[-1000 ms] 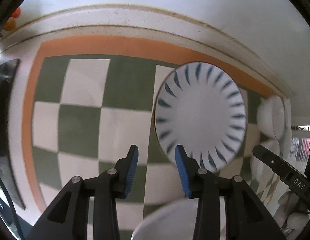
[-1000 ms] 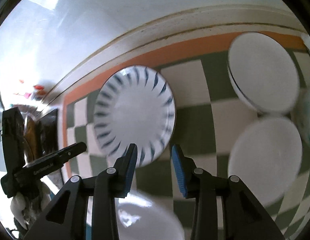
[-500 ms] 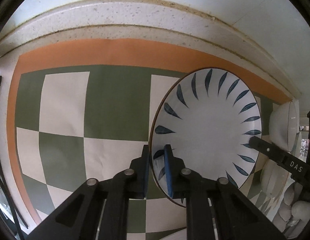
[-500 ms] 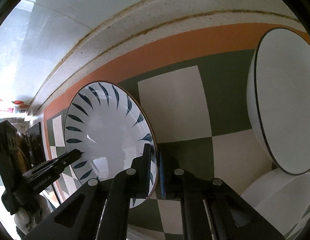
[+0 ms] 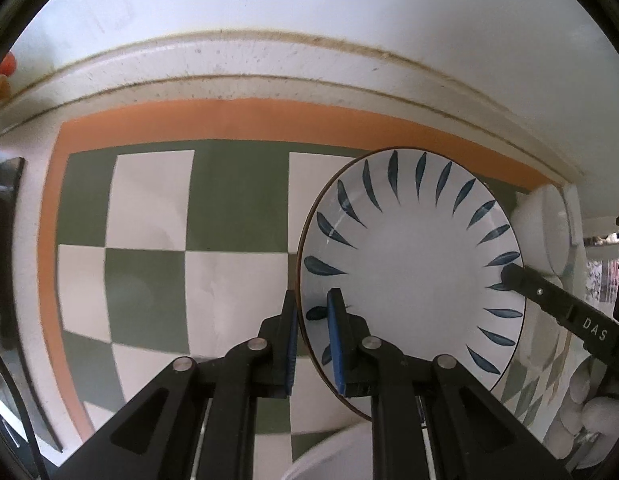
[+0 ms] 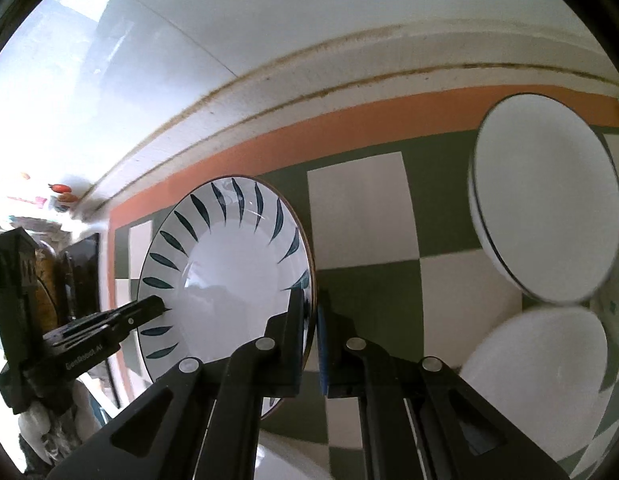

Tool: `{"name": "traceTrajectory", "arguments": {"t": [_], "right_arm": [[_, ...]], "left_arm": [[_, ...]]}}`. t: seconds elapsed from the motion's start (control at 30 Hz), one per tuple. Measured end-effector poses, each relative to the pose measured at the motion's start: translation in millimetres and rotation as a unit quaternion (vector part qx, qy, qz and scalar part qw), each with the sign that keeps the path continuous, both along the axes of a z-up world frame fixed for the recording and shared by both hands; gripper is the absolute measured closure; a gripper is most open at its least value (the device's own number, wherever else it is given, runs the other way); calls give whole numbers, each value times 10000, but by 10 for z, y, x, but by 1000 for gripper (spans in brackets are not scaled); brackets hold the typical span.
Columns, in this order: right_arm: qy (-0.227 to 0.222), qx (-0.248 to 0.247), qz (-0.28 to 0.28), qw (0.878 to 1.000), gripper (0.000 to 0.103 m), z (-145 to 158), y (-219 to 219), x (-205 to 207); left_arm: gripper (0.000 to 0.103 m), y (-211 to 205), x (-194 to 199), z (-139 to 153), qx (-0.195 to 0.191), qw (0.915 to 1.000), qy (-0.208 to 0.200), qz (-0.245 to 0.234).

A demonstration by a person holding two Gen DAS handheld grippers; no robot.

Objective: Organize plates and bowls

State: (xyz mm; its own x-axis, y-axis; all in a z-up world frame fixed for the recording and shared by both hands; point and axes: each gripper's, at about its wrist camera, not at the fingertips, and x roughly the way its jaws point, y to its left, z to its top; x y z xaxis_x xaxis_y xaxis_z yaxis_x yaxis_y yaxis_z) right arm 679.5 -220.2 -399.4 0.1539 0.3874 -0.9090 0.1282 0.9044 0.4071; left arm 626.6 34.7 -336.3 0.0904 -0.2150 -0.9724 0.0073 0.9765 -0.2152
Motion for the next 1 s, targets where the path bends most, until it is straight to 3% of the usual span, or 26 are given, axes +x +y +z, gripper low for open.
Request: {"name": "traceTrajectory", "arguments": {"t": [0.23, 0.47, 0.7, 1.0], "right_arm": [[-282, 120, -14, 9995, 96, 448, -4, -520], [-377, 172, -59, 9991, 96, 679, 46, -1291], [-151, 192, -242, 9994, 96, 514, 67, -1998], [111, 147, -373, 9991, 96, 127, 80, -2379]], "left_arm": [[91, 35, -418, 398, -62, 9996, -224, -161], [91, 54, -1002, 561, -103, 9987, -247, -440], [91, 55, -1480, 345, -58, 9976, -4, -693], [91, -34, -1687, 29, 101, 9965, 203, -800]]}}
